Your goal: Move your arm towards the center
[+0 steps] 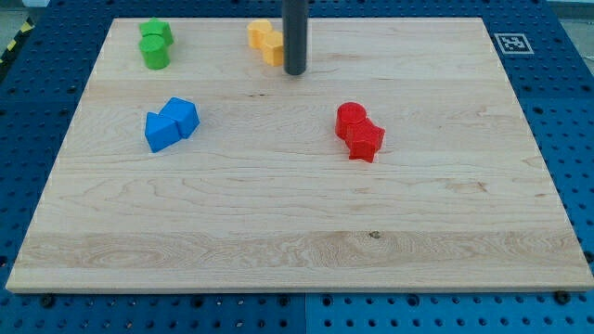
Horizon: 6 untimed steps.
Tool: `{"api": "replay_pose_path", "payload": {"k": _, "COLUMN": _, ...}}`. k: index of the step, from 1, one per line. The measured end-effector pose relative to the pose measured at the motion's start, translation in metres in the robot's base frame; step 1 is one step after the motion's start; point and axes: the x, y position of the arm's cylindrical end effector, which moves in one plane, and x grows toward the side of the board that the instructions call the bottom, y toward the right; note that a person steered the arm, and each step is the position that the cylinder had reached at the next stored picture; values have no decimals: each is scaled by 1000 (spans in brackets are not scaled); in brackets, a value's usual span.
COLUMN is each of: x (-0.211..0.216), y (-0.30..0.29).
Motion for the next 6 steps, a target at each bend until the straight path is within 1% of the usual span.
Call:
{"api": "replay_pose_path", "payload": {"k": 1, "x": 8, "y": -9}}
{"api": "replay_pose_path", "payload": {"k": 3, "x": 14, "y": -9}}
{"api": "replay_pose_path", "payload": {"k": 5, "x": 43, "y": -18}}
{"api": "replay_pose_path", "payload": {"k": 6, "x": 43, "y": -18}}
